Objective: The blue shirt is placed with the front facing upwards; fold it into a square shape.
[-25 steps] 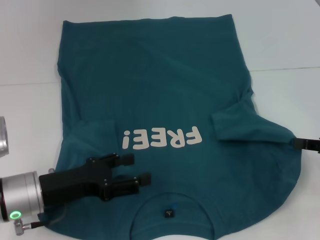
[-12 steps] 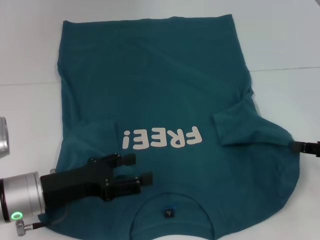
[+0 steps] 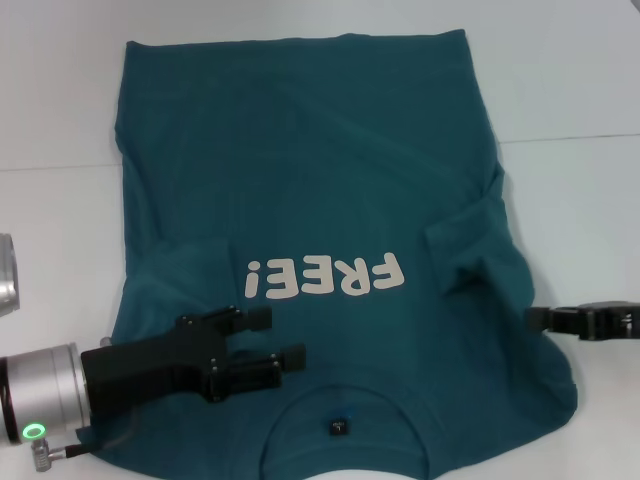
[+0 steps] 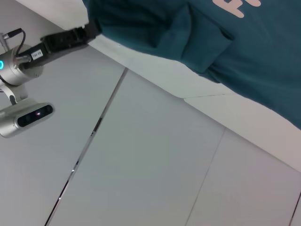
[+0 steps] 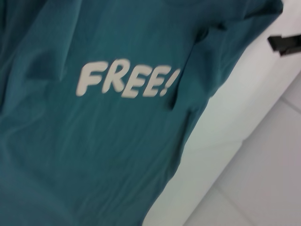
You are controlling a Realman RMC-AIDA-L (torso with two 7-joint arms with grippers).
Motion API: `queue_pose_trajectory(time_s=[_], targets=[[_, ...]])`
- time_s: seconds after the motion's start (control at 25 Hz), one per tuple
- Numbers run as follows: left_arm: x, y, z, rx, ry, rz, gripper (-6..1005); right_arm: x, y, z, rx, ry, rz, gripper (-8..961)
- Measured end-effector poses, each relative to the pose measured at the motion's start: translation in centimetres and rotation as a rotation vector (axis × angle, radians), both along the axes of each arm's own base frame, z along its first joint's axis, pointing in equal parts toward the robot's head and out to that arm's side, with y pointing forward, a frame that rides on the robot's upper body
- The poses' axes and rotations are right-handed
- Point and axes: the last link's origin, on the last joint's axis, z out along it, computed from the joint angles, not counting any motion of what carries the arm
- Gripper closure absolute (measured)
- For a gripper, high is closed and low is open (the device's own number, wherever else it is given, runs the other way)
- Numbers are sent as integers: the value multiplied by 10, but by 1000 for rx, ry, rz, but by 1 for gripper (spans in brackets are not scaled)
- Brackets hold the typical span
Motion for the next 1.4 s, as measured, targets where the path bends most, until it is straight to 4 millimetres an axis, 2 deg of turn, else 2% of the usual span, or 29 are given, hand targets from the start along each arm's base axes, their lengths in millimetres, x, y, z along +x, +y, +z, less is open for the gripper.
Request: queue_pose_trajectory(time_s=[0.12,0.32,0.52,0.76,1.0,1.24,1.4], targets=[[0,0,0,0,0,0,145,-3,1,-6,-35,-15,9,939],[0,0,0,-1,0,0,145,-1,1,-6,-39,-14,-3,815],[0,0,0,-1,0,0,145,1,1,1,-7,-4,-16,613],[1,0,0,-1,0,-2,145,0,10,18,59,14,-13,355],[3,1,-1,-4,-3,-10,144,-8,26,27,90,-4,2,217],[3,1,-1,-5,-4,-10,144,-10,39,29,114,-20,-43,224],[2,1,-1,-4,-4,-6,144,-9,42,23,92,-51,-80,228]])
